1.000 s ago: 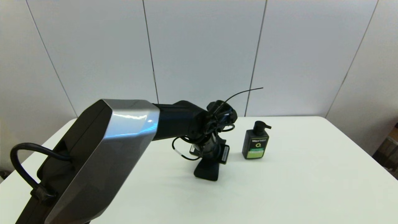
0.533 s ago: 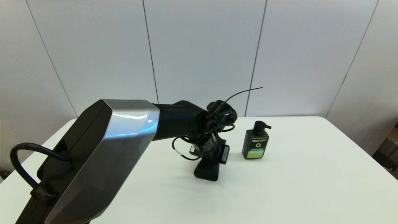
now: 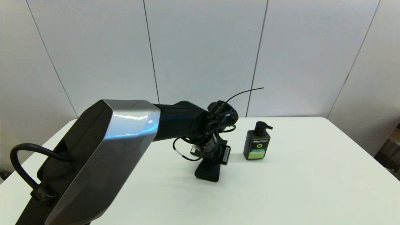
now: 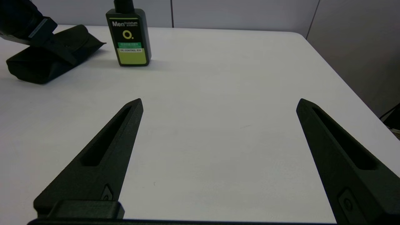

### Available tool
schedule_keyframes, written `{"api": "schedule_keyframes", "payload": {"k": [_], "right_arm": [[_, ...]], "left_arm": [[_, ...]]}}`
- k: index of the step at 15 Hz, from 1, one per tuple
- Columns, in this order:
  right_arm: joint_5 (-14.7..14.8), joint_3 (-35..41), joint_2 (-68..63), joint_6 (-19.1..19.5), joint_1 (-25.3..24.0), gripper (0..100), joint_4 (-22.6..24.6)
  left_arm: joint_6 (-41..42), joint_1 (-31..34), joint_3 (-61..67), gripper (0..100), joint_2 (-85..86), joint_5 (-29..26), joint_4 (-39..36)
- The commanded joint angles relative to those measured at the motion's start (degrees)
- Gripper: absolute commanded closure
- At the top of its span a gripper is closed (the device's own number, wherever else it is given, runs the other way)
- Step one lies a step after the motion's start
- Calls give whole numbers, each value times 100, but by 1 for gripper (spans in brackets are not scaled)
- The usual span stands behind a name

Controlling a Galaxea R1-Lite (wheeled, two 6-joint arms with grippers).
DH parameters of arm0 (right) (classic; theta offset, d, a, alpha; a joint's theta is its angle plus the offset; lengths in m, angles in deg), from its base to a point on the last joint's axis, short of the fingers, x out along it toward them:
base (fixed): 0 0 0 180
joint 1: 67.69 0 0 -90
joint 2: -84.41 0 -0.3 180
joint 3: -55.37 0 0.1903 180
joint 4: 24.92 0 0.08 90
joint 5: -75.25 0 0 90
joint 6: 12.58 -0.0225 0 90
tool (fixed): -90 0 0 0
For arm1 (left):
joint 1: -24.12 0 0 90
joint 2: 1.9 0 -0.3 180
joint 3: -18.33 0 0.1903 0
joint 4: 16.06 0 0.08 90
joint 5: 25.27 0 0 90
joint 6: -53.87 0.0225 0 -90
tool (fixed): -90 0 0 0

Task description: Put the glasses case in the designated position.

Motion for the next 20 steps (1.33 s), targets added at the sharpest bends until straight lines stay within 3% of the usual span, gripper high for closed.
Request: {"api": "schedule_keyframes", "payload": {"k": [1,2,3,20], "right_arm": [[-3,0,-7,3,-2,0,0],[-3,0,-7,3,-2,0,0],[-3,0,-7,3,-2,0,0],[-3,0,-7,3,-2,0,0]], "left_arm": [[-21,3,0,100,1,7,12],[-30,3,0,100,1,7,12],[-21,3,0,0,1,-1,21],[75,152,0,0,133,-28,38]]}}
